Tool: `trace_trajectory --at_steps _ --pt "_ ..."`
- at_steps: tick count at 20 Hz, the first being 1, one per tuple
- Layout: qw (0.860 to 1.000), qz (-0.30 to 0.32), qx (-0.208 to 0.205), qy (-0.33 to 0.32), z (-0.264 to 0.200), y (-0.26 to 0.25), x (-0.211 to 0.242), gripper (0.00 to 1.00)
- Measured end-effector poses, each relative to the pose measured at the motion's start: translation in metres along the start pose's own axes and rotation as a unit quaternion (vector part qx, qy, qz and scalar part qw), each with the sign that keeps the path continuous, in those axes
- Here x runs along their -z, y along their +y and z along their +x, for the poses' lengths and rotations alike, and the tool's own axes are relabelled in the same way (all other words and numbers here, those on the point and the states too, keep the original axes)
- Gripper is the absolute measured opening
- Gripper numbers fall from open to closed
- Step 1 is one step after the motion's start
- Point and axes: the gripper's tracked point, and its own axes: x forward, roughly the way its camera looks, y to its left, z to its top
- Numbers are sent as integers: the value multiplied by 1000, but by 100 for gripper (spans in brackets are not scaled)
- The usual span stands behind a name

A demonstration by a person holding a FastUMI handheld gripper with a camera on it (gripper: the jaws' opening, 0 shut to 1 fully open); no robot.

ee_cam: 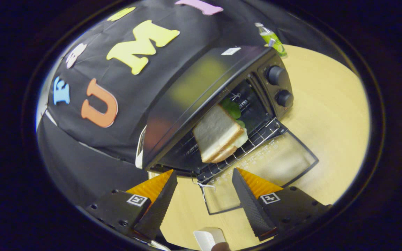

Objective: Open the toaster oven, put the food inside, and close the toaster oven door.

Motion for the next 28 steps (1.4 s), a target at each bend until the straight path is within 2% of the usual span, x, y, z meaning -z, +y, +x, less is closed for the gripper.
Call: trace_trajectory --at_steps 3,5,9,12,17,22,28 --pt "998 -59 13 2 -40 4 14 100" --pt "992 -124 38 -3 -62 -3 21 100" --pt "966 -249 68 -32 -106 -5 30 100" --pt "947 -303 85 -58 -122 -9 38 100" --pt "940 -323 96 -59 -119 -30 70 100" --pt "934 -334 120 -33 -77 -74 96 100" --pt "935 -328 136 -23 -15 -114 98 100"
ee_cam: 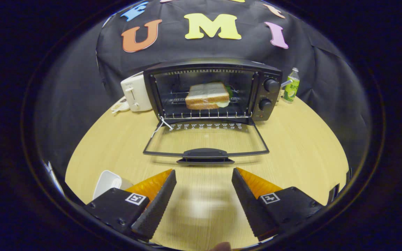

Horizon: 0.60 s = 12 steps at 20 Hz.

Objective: Open the toaster oven, put the food inside, and close the toaster oven door.

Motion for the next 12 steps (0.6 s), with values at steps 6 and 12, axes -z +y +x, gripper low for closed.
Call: trace_trajectory --at_steps 6,12 --pt "1000 7 11 12 40 -6 12 100" --pt "999 18 30 14 51 -9 14 100"
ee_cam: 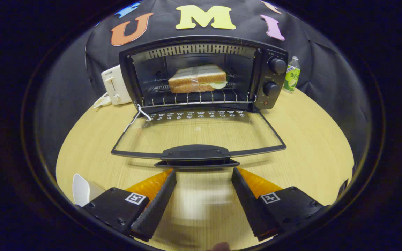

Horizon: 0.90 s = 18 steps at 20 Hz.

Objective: Open the toaster oven, put the food inside, and close the toaster oven door.

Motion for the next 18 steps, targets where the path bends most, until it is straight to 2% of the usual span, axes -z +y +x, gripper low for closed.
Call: trace_trajectory --at_steps 7,12,18 --pt "1000 -3 -4 -20 -30 1 -22 100" --pt "998 -7 -12 -69 -50 4 -72 100" --pt "993 -14 -11 -117 -51 7 -135 100"
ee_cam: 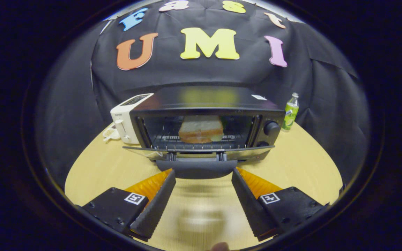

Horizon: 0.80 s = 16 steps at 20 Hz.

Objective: Open the toaster oven, put the food inside, and close the toaster oven door.

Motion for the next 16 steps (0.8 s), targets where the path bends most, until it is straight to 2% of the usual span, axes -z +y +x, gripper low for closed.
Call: trace_trajectory --at_steps 4,9,16 --pt "1000 4 -2 -21 -8 2 -42 100" --pt "997 -3 -8 -76 -48 2 -105 100" --pt "983 24 -26 -179 -167 20 -206 100"
